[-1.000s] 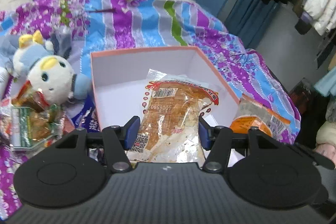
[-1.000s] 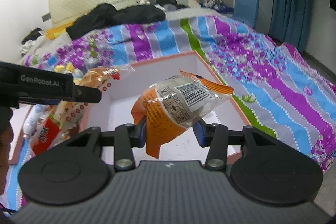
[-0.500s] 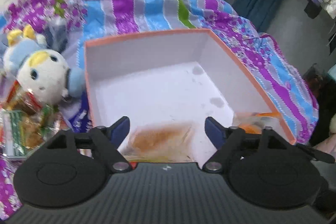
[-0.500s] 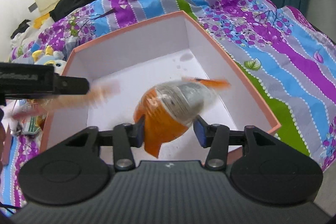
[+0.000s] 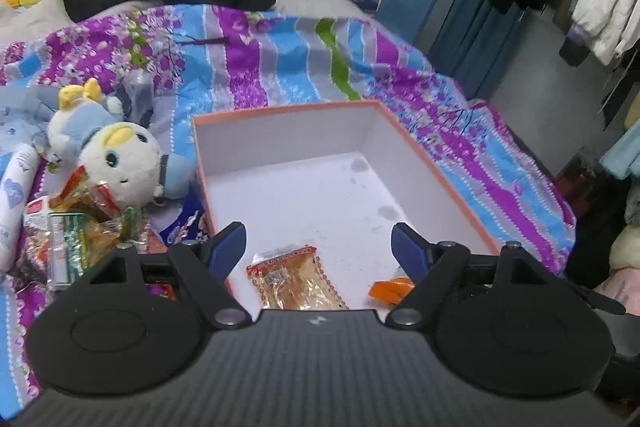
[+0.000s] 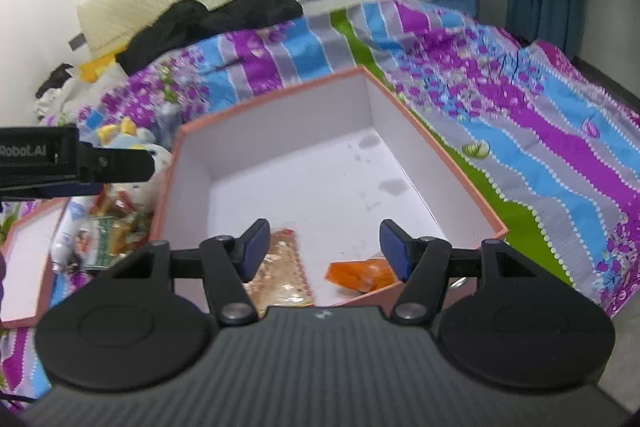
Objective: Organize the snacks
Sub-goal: 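Open both tools to drop the packets into the deep pink box, then pull both tools back from the box toward the snack pile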
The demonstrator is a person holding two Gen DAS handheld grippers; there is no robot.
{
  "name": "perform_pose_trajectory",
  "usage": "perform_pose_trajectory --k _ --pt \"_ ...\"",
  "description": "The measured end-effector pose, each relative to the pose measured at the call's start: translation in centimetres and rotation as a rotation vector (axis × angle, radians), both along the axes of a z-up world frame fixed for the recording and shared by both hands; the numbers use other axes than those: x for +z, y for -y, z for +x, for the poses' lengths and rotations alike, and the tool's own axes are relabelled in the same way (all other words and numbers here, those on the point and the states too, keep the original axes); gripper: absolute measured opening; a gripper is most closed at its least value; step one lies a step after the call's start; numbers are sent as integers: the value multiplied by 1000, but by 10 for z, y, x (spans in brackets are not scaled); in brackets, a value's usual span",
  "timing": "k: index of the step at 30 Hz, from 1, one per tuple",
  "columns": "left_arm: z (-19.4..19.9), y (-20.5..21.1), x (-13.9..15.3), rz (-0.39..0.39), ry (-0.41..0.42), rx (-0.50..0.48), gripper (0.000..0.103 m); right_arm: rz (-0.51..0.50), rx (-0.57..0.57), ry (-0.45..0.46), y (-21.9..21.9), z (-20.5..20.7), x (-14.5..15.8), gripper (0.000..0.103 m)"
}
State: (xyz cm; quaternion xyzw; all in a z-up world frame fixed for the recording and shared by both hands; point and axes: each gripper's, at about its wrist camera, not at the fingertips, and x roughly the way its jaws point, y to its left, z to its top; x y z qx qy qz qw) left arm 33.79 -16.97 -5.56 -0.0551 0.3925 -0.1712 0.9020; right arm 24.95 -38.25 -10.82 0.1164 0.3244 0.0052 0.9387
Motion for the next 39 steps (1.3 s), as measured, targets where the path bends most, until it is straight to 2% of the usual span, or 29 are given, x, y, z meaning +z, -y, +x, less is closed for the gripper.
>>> perform_pose_trajectory --k 10,20,28,31,36,39 --pt "-96 -50 59 -32 100 32 83 -7 23 100 -30 -70 44 63" --pt "-180 -97 90 -64 188 72 84 7 72 178 -64 -130 70 63" --pt "-239 -133 86 -34 238 129 84 18 158 222 -93 -163 71 63" --pt "-258 -146 80 16 255 181 85 21 180 221 -101 -172 65 63" --pt "-280 -166 65 57 244 226 85 11 233 199 -120 -184 52 63" --pt "-288 -180 52 39 225 246 85 16 257 174 -129 -186 43 63"
